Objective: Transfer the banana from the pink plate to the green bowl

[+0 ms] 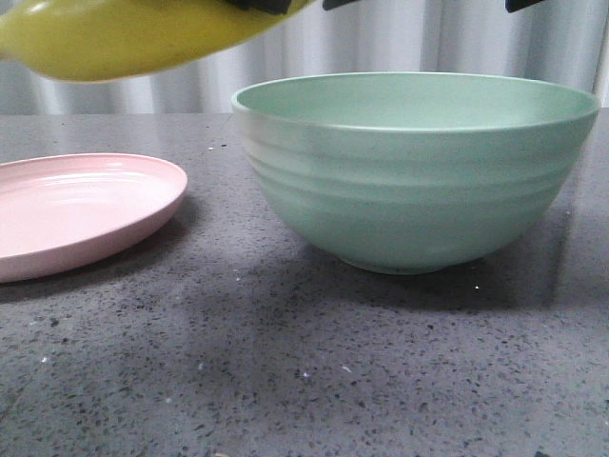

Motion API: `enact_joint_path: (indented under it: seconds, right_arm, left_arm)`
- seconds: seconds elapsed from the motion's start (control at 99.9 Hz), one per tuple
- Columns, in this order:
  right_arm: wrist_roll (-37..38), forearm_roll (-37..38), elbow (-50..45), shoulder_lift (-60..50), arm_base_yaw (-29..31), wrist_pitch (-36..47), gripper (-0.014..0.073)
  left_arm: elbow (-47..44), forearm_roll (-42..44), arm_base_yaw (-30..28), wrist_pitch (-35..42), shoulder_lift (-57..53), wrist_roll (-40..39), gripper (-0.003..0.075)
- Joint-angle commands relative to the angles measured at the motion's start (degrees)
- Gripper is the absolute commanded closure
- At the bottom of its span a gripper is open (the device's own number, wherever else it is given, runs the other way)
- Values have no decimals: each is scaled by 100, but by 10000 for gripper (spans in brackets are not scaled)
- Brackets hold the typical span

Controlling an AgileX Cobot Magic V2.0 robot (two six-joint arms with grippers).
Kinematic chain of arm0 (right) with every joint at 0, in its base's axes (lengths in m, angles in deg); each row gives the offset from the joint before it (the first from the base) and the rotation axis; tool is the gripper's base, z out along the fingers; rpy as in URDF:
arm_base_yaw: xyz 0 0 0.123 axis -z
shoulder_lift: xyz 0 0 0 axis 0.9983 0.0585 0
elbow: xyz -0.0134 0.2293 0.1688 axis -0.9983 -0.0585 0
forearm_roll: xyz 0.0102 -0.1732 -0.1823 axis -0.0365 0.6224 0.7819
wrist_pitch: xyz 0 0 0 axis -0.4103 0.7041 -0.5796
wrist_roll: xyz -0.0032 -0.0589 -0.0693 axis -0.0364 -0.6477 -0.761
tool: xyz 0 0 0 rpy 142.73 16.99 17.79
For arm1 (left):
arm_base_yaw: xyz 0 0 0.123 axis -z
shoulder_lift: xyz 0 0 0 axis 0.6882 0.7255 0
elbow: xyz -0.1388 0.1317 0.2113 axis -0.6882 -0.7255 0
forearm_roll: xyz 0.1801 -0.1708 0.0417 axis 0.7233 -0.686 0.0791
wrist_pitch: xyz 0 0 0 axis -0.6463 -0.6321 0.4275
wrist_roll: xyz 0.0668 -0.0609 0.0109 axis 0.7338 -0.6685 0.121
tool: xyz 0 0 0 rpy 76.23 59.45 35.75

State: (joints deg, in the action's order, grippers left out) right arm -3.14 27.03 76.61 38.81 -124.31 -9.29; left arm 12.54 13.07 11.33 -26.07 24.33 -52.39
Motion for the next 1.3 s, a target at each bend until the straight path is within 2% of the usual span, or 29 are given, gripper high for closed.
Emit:
enact_joint_path:
  seconds: [0.0, 0.05, 0.13, 0.23, 0.3, 0.36, 0.59, 0.8, 0.961, 1.081, 1.291]
  right_arm:
    - [-119, 98, 161, -45, -1, 263, 410]
    - [-119, 98, 161, -45, -1, 263, 508]
    - [-119, 98, 161, -45, -1, 263, 661]
    - [-119, 98, 161, -45, -1, 263, 664]
    - [-119, 98, 161, -66, -1, 263, 664]
    - [-119, 98, 161, -95, -1, 263, 664]
    - [-119, 529, 165, -539, 432, 368, 663]
    - [-127, 2016, 165, -937, 1093, 471, 663]
    - [-127, 2724, 165, -863, 1378, 471, 664]
    - [-127, 2812, 165, -561, 1374, 319, 662]
    - [-127, 2812, 165, 100, 1374, 160, 571]
  left_arm:
    - [235, -171, 96, 568, -185, 90, 739]
    - [235, -171, 96, 568, -185, 90, 726]
    - [235, -171, 96, 568, -185, 90, 634]
    - [235, -171, 96, 568, -185, 90, 440]
    - [235, -161, 84, 580, -185, 90, 337]
    - [235, -135, 84, 589, -197, 90, 300]
    - [235, -121, 84, 641, -561, 90, 298]
    - [235, -121, 84, 763, -849, 90, 300]
    - [235, -121, 84, 841, -890, 90, 300]
    - [235, -121, 84, 884, -890, 90, 300]
    - [235, -121, 84, 896, -890, 90, 300]
